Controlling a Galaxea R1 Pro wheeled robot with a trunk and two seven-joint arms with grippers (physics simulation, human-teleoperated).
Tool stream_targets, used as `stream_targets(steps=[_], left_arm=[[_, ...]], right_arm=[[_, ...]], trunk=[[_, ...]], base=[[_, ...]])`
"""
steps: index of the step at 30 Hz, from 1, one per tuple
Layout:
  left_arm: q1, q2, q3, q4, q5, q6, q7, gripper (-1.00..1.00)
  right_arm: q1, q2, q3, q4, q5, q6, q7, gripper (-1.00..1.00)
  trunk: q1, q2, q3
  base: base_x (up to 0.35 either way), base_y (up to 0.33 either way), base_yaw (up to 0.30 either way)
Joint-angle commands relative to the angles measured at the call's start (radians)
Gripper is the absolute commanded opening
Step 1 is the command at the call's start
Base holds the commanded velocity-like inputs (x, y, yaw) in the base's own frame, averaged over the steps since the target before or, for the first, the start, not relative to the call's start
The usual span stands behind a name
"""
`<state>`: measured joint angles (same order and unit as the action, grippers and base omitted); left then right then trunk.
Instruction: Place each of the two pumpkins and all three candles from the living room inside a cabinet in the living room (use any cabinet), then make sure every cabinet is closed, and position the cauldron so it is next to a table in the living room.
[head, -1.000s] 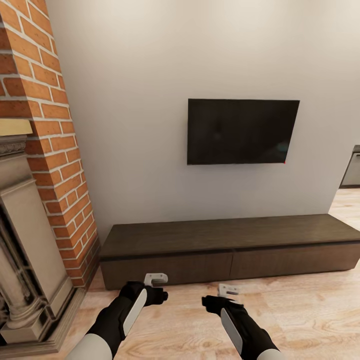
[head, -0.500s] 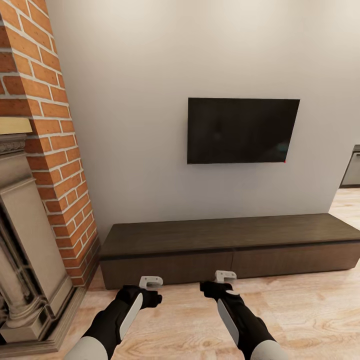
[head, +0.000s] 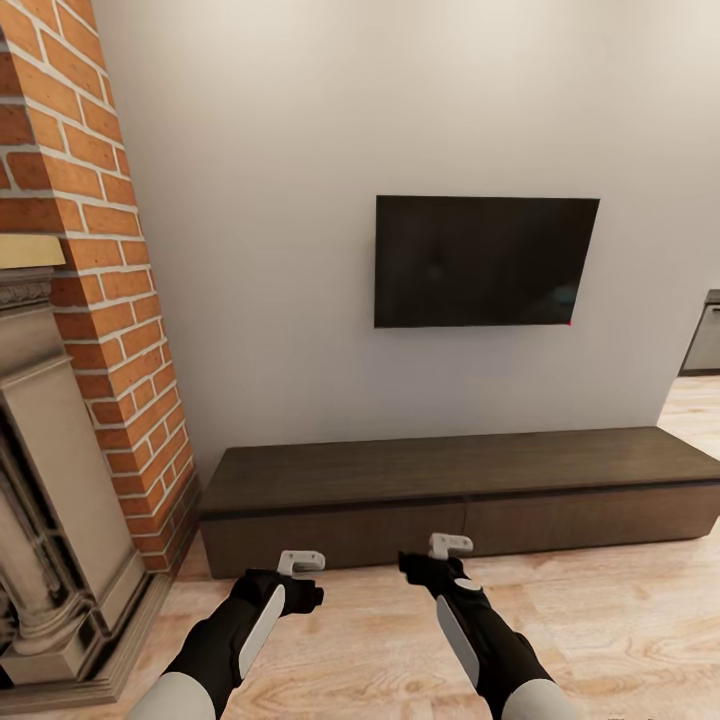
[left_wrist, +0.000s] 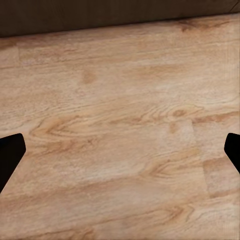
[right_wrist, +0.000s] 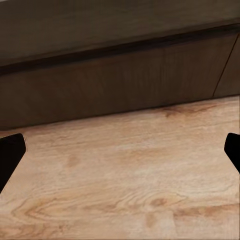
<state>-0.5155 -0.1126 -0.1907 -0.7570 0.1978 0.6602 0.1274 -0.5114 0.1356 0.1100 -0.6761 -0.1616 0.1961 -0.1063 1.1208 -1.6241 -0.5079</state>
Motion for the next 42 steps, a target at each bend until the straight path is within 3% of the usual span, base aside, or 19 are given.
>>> stream_targets(steps=[1,7,8,9,11,14,16,20,26,28,30,33,36,39,42], left_arm=[[-0.001,0.001,-0.003,-0.002,0.011,0.004,0.009,1.00],[-0.001,0.001,-0.007,-0.006,0.011,0.017,0.008,1.00],[-0.001,0.001,-0.006,-0.009,0.011,0.034,0.007,1.00],[-0.001,0.001,-0.006,-0.030,0.012,0.069,0.006,1.00],[0.000,0.002,-0.007,-0.085,0.027,0.120,0.004,1.00],[0.005,0.006,-0.008,-0.159,0.079,0.200,-0.010,1.00],[0.006,0.006,-0.008,-0.167,0.086,0.214,-0.013,1.00],[0.010,0.016,-0.007,-0.198,0.114,0.271,-0.021,1.00],[0.011,0.017,-0.004,-0.214,0.132,0.296,-0.029,1.00],[0.011,0.021,-0.003,-0.216,0.177,0.321,-0.058,1.00],[0.011,0.054,-0.011,-0.224,0.234,0.333,-0.095,1.00],[0.011,0.083,-0.010,-0.239,0.285,0.339,-0.111,1.00],[0.011,0.092,-0.007,-0.242,0.338,0.342,-0.116,1.00],[0.011,0.102,-0.005,-0.240,0.369,0.343,-0.117,1.00],[0.011,0.128,-0.007,-0.236,0.398,0.343,-0.118,1.00]], right_arm=[[-0.002,-0.001,0.004,-0.001,-0.012,0.001,-0.003,1.00],[-0.008,-0.003,-0.018,-0.012,-0.044,0.033,0.030,1.00],[-0.008,-0.004,-0.020,-0.014,-0.254,0.087,0.061,1.00],[-0.008,-0.013,-0.023,-0.020,-0.345,0.100,0.062,1.00],[-0.009,-0.027,-0.025,-0.023,-0.449,0.110,0.063,1.00],[-0.009,-0.058,-0.026,-0.024,-0.573,0.118,0.063,1.00],[-0.009,-0.062,-0.027,-0.024,-0.590,0.119,0.063,1.00],[-0.009,-0.072,-0.027,-0.024,-0.663,0.114,0.061,1.00],[-0.009,-0.073,-0.029,-0.023,-0.684,0.103,0.061,1.00],[-0.009,-0.073,-0.040,-0.023,-0.696,0.098,0.062,1.00],[-0.009,-0.074,-0.068,-0.024,-0.718,0.091,0.067,1.00],[-0.009,-0.074,-0.075,-0.024,-0.717,0.088,0.070,1.00],[-0.009,-0.074,-0.075,-0.026,-0.713,0.078,0.065,1.00],[-0.009,-0.071,-0.078,-0.026,-0.715,0.050,0.052,1.00],[-0.009,-0.070,-0.083,-0.025,-0.723,0.034,0.031,1.00]], trunk=[[0.000,-0.001,-0.001],[0.000,-0.001,-0.001],[0.000,-0.001,-0.001],[0.000,-0.001,-0.001],[0.000,-0.001,-0.001],[0.000,-0.001,-0.001],[0.000,-0.001,-0.001],[0.004,-0.008,-0.004],[0.027,-0.050,-0.023],[0.034,-0.064,-0.029],[0.042,-0.078,-0.036],[0.054,-0.099,-0.045],[0.065,-0.120,-0.054],[0.077,-0.141,-0.064],[0.088,-0.162,-0.073]], base=[[-0.047,0.000,0.000],[-0.016,0.000,0.000],[-0.003,0.000,0.000],[-0.001,0.000,0.000],[0.000,0.000,0.000],[0.000,0.000,0.000],[0.000,0.000,0.000],[0.000,0.000,0.000],[0.000,0.000,0.000],[0.000,0.000,0.000],[0.000,0.000,0.000],[0.000,0.000,0.000],[0.000,0.000,0.000],[0.000,0.000,0.000],[0.000,0.000,0.000]])
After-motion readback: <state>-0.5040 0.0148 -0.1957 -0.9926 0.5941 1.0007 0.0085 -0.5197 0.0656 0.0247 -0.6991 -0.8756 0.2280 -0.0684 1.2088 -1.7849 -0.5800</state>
